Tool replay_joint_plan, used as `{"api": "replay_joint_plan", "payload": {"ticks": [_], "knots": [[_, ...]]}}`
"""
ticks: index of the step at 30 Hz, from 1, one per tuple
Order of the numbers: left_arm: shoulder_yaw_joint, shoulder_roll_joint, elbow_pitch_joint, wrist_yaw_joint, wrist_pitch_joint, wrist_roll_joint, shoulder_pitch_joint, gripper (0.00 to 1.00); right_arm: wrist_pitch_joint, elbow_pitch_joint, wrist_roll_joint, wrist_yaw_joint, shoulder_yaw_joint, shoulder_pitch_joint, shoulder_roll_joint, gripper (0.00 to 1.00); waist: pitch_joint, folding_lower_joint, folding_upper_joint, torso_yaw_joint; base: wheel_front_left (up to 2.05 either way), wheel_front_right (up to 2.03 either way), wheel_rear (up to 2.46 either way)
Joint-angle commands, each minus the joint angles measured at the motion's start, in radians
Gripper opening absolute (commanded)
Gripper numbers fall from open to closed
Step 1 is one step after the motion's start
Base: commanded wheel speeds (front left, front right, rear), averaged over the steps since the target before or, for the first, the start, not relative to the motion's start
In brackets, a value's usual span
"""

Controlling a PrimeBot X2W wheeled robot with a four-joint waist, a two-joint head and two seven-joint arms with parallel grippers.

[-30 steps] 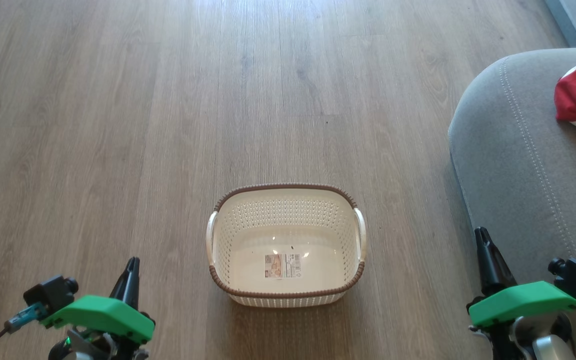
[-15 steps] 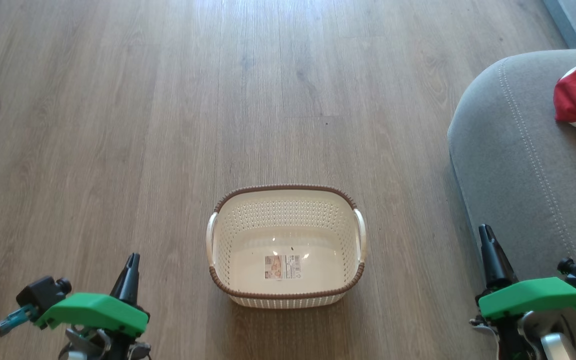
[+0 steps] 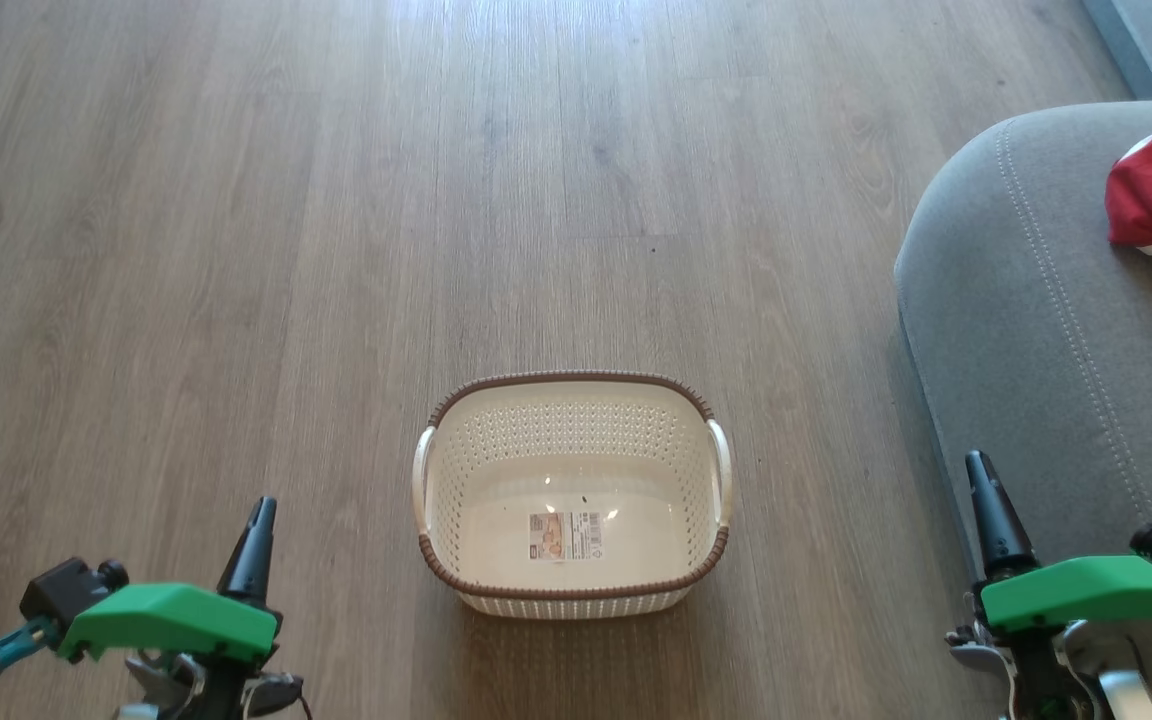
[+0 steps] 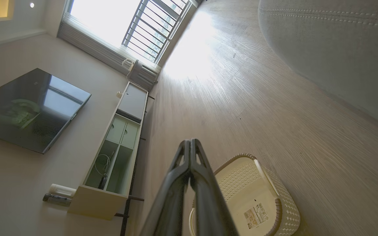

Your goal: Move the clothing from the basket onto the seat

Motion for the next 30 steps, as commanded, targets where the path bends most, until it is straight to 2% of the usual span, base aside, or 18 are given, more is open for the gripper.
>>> {"api": "replay_joint_plan", "payload": {"ticks": [1, 30], "knots": [[0.034, 0.003, -0.035, -0.01, 0.004, -0.018, -0.054, 0.0, 0.005, -0.029, 0.024, 0.0, 0.008, -0.059, -0.012, 0.0, 0.0, 0.0, 0.0, 0.0, 0.0, 0.0, 0.0], [0.131, -0.05, -0.057, -0.066, 0.09, -0.297, -0.061, 0.0, 0.093, -0.023, 0.385, 0.0, -0.023, -0.081, -0.009, 0.0, -0.008, 0.0, 0.0, -0.001, 0.0, 0.0, 0.0]]}}
